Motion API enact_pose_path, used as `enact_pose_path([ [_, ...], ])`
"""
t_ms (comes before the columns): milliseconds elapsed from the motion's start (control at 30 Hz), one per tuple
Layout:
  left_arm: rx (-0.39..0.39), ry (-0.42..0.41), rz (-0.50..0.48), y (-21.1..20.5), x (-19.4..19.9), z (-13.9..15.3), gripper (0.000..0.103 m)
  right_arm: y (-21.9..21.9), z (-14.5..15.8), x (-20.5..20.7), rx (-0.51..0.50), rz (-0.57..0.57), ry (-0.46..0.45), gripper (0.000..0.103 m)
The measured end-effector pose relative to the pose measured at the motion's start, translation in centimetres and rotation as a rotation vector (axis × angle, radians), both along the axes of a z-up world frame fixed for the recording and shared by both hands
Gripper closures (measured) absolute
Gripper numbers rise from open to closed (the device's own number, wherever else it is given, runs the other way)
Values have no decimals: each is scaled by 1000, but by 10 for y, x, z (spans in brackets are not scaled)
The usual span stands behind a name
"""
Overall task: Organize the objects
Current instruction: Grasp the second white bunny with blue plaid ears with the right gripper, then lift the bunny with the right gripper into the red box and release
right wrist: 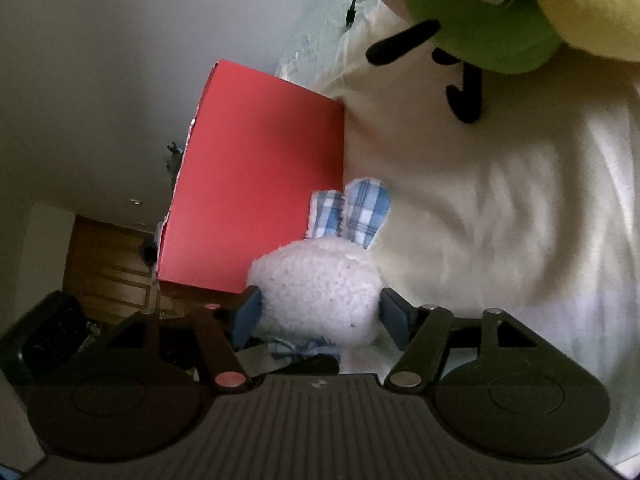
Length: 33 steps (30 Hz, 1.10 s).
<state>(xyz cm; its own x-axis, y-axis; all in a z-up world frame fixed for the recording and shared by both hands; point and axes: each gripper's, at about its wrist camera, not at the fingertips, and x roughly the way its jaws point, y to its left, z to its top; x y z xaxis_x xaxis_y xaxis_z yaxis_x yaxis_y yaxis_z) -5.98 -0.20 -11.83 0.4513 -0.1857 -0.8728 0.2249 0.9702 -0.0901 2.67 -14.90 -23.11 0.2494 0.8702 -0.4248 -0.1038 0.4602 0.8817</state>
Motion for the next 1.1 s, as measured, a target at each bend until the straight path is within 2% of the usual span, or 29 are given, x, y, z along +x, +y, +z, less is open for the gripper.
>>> enact_pose_path([
  [233,1,-20,-44,-17,-13,10,51,-14,5,-13,15,0,-4,41],
  [567,-15,-109,-157,-53,-14,38,51,-56,33,-35,22,-108,-64,41],
  [800,-36,-221,-185,-59,-9,71,51,-70,64,-43,51,-184,-169,41],
  [933,-69,-284,-187,-50,-6,93,51,-68,87,-42,52,-207,-249,42],
  [1100,-61,-377,-191,-34,-5,118,51,-59,116,-34,68,-227,-327,42],
])
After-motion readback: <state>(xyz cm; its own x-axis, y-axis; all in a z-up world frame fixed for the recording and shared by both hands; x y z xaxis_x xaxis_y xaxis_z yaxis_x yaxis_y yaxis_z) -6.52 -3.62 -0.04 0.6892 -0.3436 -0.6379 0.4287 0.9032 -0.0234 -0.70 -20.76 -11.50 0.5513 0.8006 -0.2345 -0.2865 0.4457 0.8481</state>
